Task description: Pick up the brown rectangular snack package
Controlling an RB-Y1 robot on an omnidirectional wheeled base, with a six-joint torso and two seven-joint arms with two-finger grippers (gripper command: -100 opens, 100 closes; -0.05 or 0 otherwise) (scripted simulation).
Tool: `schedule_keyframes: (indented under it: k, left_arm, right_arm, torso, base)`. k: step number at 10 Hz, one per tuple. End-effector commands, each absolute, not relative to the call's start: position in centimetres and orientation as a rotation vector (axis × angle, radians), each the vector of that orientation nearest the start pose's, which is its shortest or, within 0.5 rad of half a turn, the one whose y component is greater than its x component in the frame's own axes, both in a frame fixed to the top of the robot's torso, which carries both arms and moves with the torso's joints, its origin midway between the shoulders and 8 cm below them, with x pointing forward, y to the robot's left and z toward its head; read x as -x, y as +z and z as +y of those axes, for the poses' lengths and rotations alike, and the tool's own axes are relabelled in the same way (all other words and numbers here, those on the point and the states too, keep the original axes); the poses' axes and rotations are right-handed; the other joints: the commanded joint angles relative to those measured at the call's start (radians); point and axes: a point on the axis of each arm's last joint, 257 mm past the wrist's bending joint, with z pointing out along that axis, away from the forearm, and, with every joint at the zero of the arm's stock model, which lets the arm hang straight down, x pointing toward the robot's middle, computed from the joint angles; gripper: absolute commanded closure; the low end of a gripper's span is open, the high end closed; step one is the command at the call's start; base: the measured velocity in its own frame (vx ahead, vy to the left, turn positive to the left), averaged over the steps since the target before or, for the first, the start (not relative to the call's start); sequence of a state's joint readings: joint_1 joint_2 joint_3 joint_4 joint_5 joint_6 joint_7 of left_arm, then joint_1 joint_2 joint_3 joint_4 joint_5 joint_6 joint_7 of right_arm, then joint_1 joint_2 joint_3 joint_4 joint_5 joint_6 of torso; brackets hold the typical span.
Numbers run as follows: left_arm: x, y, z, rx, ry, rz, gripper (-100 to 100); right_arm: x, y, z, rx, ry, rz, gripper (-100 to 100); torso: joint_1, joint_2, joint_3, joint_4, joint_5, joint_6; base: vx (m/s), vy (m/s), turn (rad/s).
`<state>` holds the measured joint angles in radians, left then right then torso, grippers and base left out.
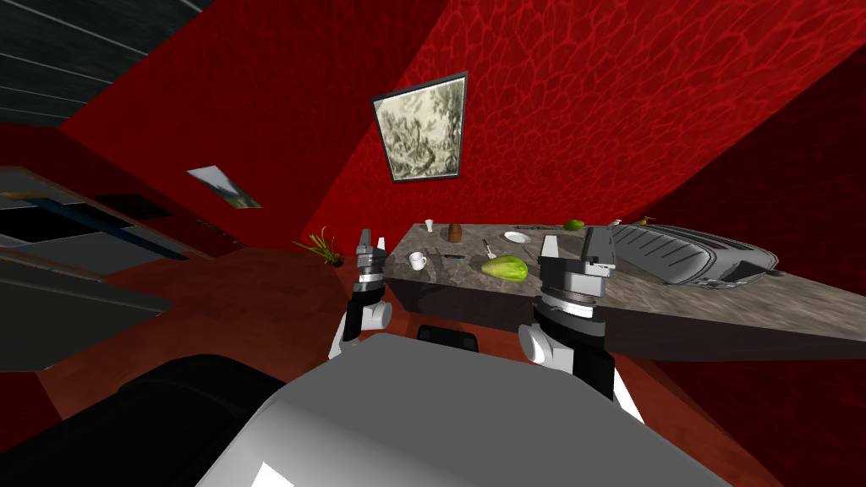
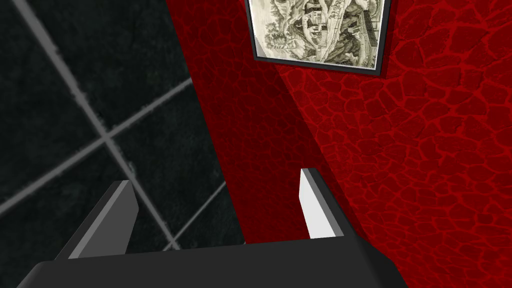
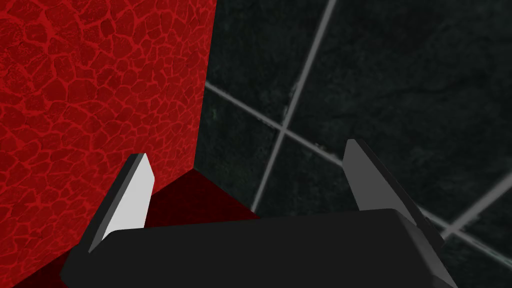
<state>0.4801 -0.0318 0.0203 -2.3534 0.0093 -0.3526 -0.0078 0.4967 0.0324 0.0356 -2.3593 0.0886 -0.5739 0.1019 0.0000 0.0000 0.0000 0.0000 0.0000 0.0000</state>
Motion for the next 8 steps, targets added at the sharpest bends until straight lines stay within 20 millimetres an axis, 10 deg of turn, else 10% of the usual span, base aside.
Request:
schedule_keyframes:
  k: [1,8]
  left_arm:
    - [-35.2,3.6,29.0,0.727,-1.275,0.617,0]
    - [-35.2,3.6,29.0,0.727,-1.275,0.617,0]
  right_arm:
    - [-32.0,6.4,-24.9,-0.448,1.210,0.597,-100]
    - [-34.3,0.1,-23.2,-0.358,1.140,0.870,-100]
  torso:
    - [0.000,0.000,0.000,0.000,0.000,0.000]
    - [0.004,0.005,0.003,0.001,0.001,0.000]
  base:
    - [-0.025,0.019,0.043]
    - [-0.072,0.057,0.061]
